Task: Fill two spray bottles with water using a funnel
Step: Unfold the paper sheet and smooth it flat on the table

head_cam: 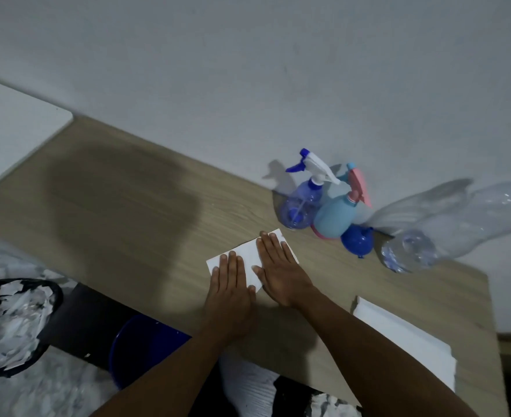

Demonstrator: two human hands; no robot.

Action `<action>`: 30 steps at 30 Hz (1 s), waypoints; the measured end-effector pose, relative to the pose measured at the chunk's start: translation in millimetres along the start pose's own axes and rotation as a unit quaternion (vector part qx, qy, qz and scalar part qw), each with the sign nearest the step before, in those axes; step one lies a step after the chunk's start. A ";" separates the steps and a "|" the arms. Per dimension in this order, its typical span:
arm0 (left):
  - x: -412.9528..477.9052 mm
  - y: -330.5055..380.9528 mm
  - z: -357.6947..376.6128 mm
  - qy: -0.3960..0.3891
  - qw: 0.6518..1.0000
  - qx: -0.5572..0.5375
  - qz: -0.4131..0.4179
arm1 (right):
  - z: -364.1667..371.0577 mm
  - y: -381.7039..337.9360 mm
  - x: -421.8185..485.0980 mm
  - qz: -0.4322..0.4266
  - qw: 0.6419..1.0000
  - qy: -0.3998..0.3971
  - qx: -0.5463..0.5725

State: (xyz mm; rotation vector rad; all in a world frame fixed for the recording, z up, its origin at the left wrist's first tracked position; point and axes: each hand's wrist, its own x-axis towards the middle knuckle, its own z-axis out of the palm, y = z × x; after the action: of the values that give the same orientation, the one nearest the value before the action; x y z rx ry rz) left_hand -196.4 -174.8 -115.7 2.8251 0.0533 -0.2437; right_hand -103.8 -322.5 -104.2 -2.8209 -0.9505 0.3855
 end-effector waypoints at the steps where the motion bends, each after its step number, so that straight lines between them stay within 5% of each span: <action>1: -0.1 15.8 4.4 -0.006 1.000 0.000 0.010 | -0.8 12.2 -13.4 0.009 1.000 -0.003 0.006; 7: 13.6 89.3 17.7 -0.046 0.996 0.015 0.068 | 3.7 71.7 -74.6 0.122 0.992 -0.003 0.043; 15: 23.3 89.1 13.9 -0.107 0.973 0.087 0.183 | 19.1 53.7 -106.8 0.241 0.966 0.043 0.086; 30: -72.8 63.9 23.9 -0.106 0.967 0.074 0.219 | 47.3 -18.7 -176.6 0.249 0.964 0.045 0.080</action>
State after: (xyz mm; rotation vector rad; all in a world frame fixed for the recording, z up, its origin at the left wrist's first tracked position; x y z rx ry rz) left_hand -267.9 -243.8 -106.6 2.8413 -0.6515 -0.4594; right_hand -263.5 -413.1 -110.9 -2.8646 -0.1670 0.3626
